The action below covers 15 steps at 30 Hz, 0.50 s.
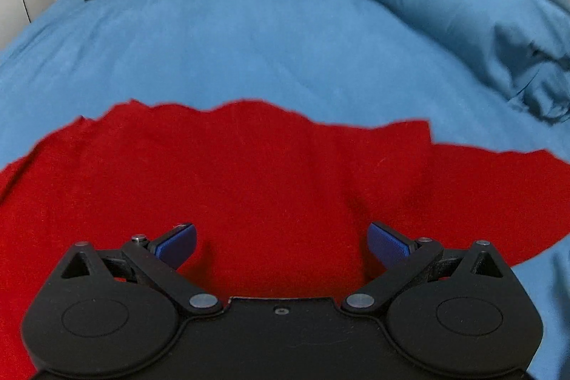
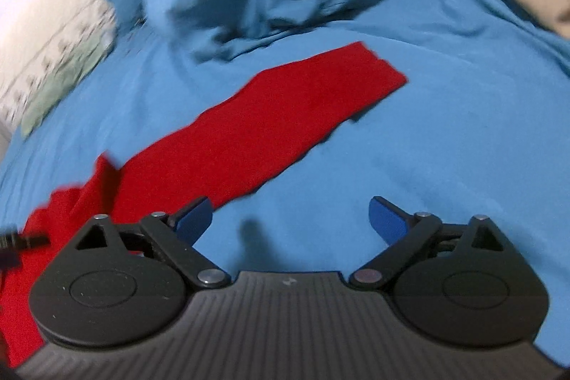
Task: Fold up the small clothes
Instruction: 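Grasp the sweater's sleeve cuff with the right gripper and lift it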
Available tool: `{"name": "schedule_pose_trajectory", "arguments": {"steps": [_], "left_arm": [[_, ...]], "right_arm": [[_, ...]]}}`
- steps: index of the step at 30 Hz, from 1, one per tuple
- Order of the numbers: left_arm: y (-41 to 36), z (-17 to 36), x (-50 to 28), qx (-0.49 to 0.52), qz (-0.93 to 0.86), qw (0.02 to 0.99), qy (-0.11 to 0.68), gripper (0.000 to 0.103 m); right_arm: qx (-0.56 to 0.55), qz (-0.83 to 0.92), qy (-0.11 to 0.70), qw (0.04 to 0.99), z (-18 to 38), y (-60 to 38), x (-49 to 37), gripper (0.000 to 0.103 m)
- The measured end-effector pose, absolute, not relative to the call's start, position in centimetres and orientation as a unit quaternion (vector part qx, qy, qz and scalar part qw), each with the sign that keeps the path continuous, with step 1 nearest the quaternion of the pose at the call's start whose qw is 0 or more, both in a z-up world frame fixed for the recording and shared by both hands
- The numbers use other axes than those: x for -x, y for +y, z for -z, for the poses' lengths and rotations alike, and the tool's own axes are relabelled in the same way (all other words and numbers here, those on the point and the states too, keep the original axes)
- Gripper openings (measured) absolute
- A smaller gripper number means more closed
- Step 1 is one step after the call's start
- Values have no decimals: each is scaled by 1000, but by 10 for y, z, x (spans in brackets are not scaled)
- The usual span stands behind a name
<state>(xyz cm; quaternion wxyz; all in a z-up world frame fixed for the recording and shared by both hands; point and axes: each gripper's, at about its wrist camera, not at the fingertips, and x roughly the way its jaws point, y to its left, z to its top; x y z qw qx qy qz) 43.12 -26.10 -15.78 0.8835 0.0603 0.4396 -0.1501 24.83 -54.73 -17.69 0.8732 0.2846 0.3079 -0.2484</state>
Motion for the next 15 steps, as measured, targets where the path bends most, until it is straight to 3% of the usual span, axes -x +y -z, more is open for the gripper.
{"name": "schedule_pose_trajectory", "arguments": {"steps": [6, 11, 15], "left_arm": [[-270, 183, -447, -69, 139, 881, 447, 103], [-276, 186, -450, -86, 141, 884, 438, 103], [-270, 184, -452, -80, 151, 881, 441, 103]], "right_arm": [[-340, 272, 259, 862, 199, -597, -268, 77], [-340, 287, 247, 861, 206, -617, -283, 41], [-342, 294, 244, 859, 207, -621, -289, 22]]}}
